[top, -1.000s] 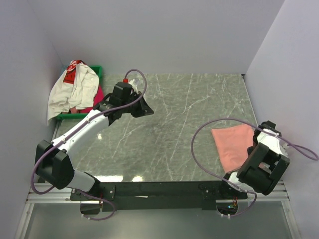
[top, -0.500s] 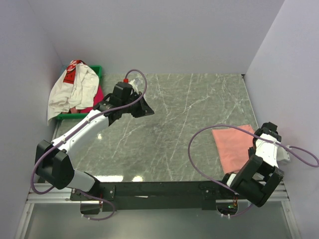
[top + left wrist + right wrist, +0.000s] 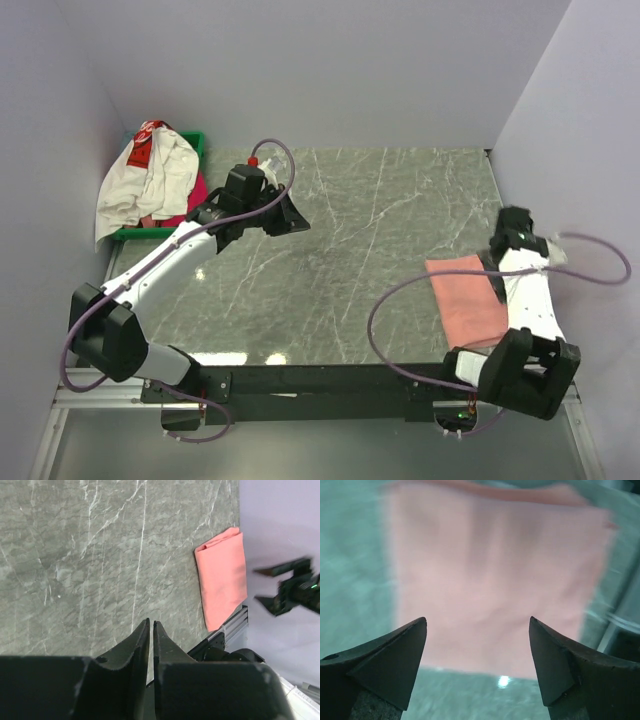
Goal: Fold and stack the t-shirts
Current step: Neatly place the folded tshirt to the corner, then reset both grippers
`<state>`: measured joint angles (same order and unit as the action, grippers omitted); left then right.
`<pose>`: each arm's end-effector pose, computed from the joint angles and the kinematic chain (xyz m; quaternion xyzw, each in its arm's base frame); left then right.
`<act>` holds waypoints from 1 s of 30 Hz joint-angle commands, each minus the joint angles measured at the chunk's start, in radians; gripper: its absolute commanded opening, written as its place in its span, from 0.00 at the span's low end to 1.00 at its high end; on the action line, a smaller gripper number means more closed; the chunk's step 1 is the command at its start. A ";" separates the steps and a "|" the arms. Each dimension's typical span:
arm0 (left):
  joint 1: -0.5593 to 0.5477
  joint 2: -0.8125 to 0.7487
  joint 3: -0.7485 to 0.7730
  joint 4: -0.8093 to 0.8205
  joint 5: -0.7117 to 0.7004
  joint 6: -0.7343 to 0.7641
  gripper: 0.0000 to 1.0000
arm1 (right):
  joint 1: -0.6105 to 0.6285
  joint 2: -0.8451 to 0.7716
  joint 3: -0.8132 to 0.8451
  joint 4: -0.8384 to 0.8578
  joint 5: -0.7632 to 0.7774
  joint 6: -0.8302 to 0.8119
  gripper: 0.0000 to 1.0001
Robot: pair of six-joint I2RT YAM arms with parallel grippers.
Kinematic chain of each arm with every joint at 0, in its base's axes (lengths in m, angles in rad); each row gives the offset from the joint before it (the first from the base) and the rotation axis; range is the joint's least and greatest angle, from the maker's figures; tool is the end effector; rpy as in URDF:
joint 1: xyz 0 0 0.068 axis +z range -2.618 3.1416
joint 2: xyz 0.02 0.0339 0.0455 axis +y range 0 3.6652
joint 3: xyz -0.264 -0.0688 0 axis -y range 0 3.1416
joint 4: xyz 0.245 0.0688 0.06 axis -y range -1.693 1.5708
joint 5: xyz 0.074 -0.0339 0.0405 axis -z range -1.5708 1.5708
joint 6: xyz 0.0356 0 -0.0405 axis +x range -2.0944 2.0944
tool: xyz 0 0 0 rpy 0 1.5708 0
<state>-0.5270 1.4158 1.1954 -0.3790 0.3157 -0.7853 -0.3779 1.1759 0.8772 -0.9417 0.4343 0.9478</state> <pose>0.2714 -0.1707 0.3185 -0.0397 0.8755 -0.3914 0.2805 0.1848 -0.0895 0.2419 0.6207 0.7374 -0.1588 0.2138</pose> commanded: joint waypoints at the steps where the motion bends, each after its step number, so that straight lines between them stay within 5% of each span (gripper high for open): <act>1: -0.005 -0.061 -0.006 0.038 -0.010 0.023 0.15 | 0.201 0.010 0.146 -0.005 0.078 0.017 0.89; 6: -0.005 -0.112 -0.057 0.048 -0.102 0.029 0.20 | 0.637 0.099 0.249 0.140 0.037 -0.044 0.91; 13: -0.004 -0.245 -0.235 0.095 -0.303 0.034 0.27 | 0.980 0.160 0.258 0.525 -0.143 -0.211 0.92; 20: -0.005 -0.308 -0.375 0.190 -0.375 0.000 0.29 | 1.071 0.099 0.090 0.716 -0.220 -0.288 0.93; 30: -0.005 -0.295 -0.393 0.196 -0.414 -0.023 0.29 | 1.068 -0.013 0.014 0.753 -0.218 -0.351 0.94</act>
<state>-0.5278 1.1358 0.7914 -0.2317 -0.0666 -0.7952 0.6956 1.2079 0.8913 -0.2607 0.2157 0.6373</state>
